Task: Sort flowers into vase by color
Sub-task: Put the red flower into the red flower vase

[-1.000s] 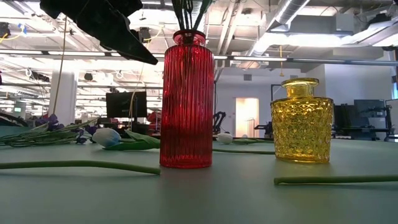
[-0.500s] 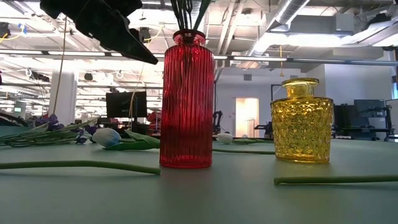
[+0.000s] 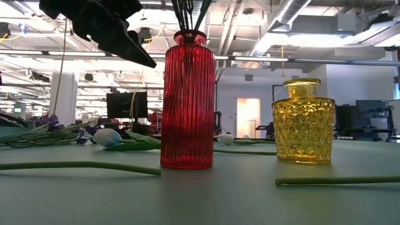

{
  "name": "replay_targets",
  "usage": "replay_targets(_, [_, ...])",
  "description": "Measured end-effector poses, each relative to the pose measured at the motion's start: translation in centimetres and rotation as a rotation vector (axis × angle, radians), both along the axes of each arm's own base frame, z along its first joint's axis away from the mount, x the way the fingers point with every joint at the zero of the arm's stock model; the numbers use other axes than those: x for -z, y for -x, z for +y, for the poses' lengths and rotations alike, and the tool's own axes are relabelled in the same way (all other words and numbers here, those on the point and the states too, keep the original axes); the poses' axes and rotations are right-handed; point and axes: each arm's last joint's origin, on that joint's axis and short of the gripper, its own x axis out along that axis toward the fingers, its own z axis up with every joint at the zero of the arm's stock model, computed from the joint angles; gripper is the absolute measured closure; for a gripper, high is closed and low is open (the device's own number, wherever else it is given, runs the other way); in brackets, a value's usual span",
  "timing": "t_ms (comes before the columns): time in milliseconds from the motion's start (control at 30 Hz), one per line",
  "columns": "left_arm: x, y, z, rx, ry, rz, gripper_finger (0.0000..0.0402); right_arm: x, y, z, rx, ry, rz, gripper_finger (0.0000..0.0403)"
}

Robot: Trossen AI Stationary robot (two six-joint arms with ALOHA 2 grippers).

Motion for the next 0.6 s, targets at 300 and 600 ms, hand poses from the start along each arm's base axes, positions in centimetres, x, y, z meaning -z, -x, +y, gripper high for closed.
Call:
replay_targets(300, [-1.0, 0.8, 0.2, -0.055, -0.023, 0.099, 0.0212, -3.9, 3.8, -0.9, -0.037, 0.249, -0.304, 0.0168])
replay_targets(600, [-2.0, 1.0, 0.2, -0.092, 0.032, 0.137, 0.0212, -5.2, 7.4, -2.5, -0.056, 0.567, -0.51, 0.0168])
